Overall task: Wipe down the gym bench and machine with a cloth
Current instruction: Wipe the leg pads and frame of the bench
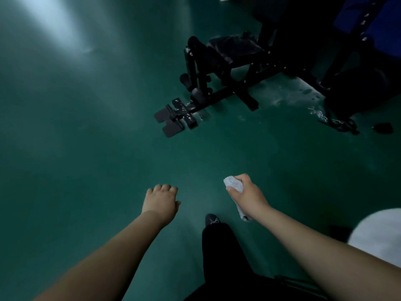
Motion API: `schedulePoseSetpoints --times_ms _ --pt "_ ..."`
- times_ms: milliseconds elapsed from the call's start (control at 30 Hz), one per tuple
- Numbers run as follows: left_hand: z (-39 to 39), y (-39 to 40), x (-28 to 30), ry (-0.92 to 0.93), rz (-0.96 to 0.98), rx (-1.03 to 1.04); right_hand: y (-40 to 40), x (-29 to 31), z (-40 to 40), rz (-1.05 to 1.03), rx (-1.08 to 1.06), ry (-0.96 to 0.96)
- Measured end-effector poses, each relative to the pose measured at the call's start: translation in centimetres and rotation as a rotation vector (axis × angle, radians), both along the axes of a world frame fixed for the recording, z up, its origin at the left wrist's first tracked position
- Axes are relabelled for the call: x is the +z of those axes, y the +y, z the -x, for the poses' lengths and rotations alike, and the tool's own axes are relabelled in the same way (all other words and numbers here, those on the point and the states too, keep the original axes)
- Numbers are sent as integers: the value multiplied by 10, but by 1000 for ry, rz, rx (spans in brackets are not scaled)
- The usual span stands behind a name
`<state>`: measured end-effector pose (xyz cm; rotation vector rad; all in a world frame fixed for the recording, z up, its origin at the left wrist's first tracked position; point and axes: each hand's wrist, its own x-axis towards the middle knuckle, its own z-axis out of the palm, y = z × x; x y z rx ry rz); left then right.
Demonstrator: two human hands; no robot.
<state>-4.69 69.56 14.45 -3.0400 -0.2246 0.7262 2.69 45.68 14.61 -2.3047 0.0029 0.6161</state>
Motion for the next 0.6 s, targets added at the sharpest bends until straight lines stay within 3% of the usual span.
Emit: schedulePoseSetpoints --times_ms 267,600 --pt "-99 86 3 29 7 90 97 -10 -128 -1 96 27" --pt "-195 228 3 0 24 112 248 -13 -231 13 157 30"
